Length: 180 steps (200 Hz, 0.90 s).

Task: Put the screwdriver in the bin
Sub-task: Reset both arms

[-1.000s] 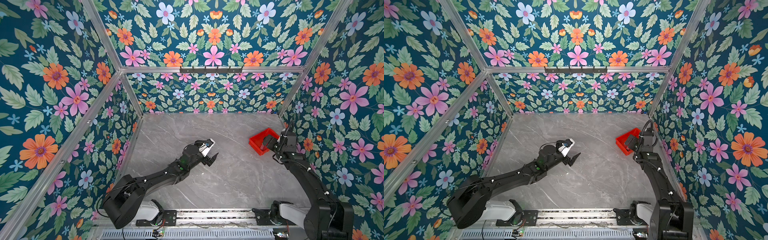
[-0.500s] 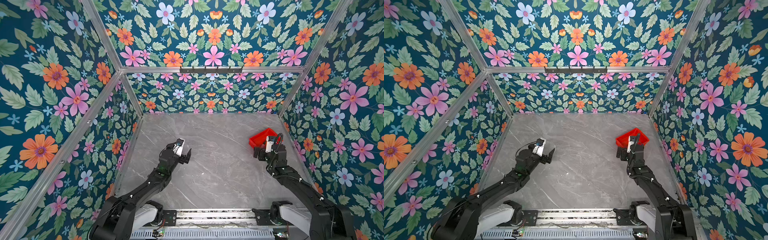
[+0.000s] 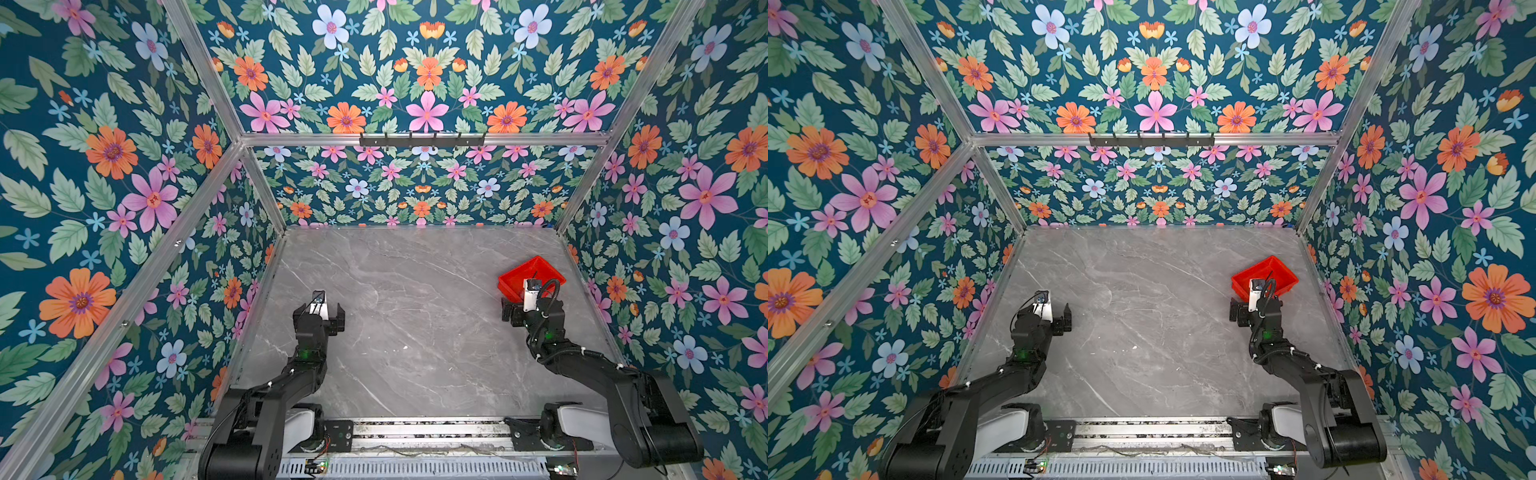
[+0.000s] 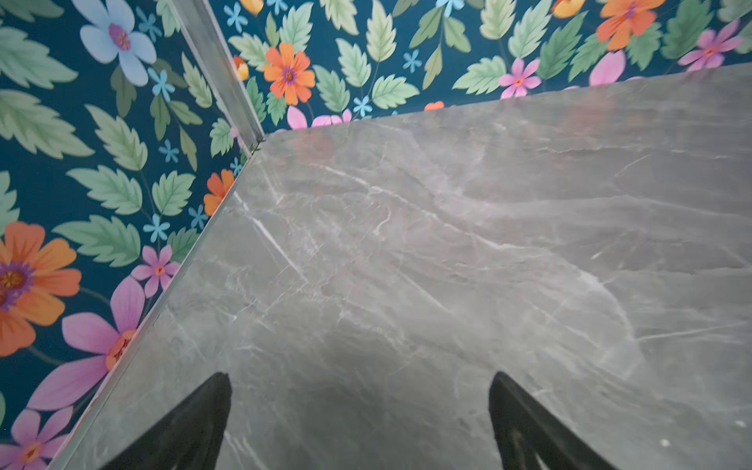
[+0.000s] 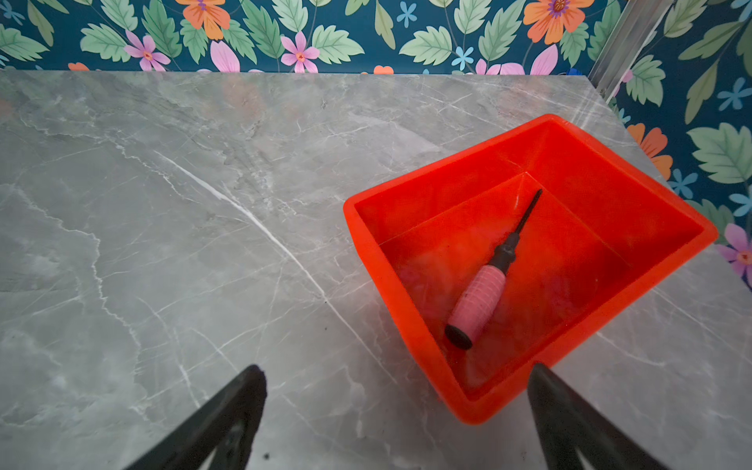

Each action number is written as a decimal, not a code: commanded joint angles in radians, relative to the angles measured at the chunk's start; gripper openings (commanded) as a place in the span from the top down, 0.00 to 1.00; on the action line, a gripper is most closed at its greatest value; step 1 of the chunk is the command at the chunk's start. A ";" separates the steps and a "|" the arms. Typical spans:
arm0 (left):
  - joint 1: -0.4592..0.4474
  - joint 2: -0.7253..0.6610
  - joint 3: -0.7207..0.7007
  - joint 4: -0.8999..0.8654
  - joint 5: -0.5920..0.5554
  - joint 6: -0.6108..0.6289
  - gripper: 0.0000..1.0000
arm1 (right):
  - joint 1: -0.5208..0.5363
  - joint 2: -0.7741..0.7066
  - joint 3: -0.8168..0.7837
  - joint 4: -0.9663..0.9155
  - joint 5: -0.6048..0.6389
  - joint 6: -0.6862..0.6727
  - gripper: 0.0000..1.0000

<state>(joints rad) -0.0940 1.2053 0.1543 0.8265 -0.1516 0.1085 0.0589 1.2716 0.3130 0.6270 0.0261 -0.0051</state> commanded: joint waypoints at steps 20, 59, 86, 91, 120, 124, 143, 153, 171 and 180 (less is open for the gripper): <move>0.055 0.145 0.034 0.277 0.058 -0.006 0.00 | -0.059 0.106 -0.001 0.197 -0.042 0.022 0.01; 0.099 0.188 0.123 0.161 0.092 -0.043 0.00 | -0.096 0.164 0.003 0.235 -0.067 0.052 0.01; 0.107 0.209 0.107 0.249 0.135 -0.130 0.00 | -0.108 0.166 0.003 0.235 -0.086 0.059 0.01; 0.108 0.223 0.115 0.248 0.141 -0.141 0.00 | -0.108 0.171 0.000 0.246 -0.085 0.061 0.01; 0.108 0.341 0.123 0.362 0.105 -0.149 0.00 | -0.109 0.166 0.003 0.237 -0.090 0.062 0.01; 0.109 0.360 0.122 0.380 0.107 -0.147 0.00 | -0.110 0.166 0.003 0.238 -0.091 0.062 0.01; 0.107 0.401 0.120 0.425 0.114 -0.143 0.00 | -0.110 0.167 0.003 0.239 -0.091 0.062 0.01; 0.108 0.393 0.127 0.397 0.109 -0.142 0.00 | -0.110 0.166 0.003 0.238 -0.091 0.061 0.01; 0.108 0.403 0.125 0.420 0.109 -0.141 0.00 | -0.110 0.166 0.004 0.238 -0.090 0.062 0.01; 0.108 0.401 0.127 0.411 0.112 -0.139 0.00 | -0.111 0.166 0.004 0.235 -0.089 0.062 0.01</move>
<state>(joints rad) 0.0128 1.6085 0.2771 1.1969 -0.0372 -0.0261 -0.0517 1.4387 0.3126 0.8326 -0.0536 0.0555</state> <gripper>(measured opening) 0.998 0.993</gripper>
